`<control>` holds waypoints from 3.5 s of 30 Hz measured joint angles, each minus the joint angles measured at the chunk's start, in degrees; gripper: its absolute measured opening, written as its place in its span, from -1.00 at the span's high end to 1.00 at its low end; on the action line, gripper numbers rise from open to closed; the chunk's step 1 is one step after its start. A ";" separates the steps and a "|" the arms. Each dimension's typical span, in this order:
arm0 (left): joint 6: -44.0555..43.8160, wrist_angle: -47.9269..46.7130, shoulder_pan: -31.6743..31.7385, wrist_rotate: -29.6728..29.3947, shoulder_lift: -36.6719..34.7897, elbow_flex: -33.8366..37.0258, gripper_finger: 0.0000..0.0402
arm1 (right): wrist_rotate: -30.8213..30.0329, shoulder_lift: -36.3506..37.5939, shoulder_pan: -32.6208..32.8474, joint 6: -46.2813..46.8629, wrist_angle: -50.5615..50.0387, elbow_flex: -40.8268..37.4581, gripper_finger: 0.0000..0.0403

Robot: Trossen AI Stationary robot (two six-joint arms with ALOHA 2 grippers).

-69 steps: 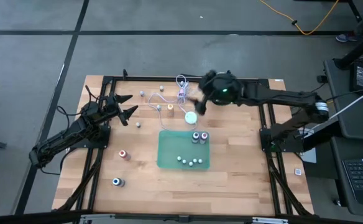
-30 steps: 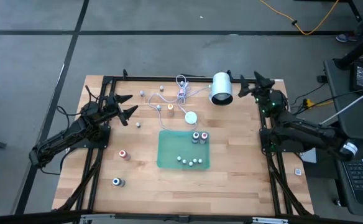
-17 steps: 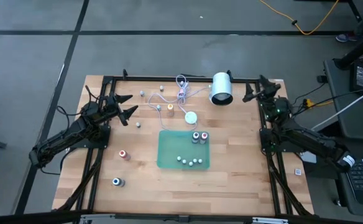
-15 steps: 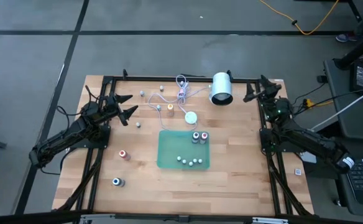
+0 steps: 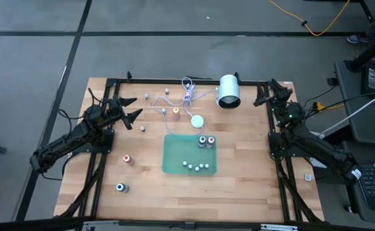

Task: Pick & Place food coloring
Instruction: Put the top small blue food coloring bottle into the bin

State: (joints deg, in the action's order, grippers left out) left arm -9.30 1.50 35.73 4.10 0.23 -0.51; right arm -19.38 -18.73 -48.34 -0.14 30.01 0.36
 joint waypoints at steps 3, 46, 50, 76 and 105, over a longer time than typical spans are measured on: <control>0.00 0.00 0.02 0.00 0.02 -0.01 -0.66 | -0.02 1.89 0.00 -0.33 -5.66 0.00 -0.91; 0.00 -0.01 0.00 -0.02 0.01 -0.01 -0.66 | 2.08 17.17 0.02 7.23 -26.05 0.00 -0.91; 0.00 0.00 0.02 -0.02 0.02 -0.02 -0.66 | 2.08 17.15 0.02 7.23 -26.07 0.00 -0.91; 4.13 -0.07 -0.02 3.72 2.52 -8.68 -0.66 | 2.08 17.14 0.04 7.21 -26.09 0.00 -0.91; -12.76 -33.42 -8.57 -24.48 53.13 -61.01 -0.66 | 2.08 17.12 0.04 7.19 -26.09 0.00 -0.91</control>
State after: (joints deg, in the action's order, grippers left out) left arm -22.06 -31.92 27.16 -20.38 53.36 -61.52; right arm -17.30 -1.61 -48.29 7.05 3.92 0.36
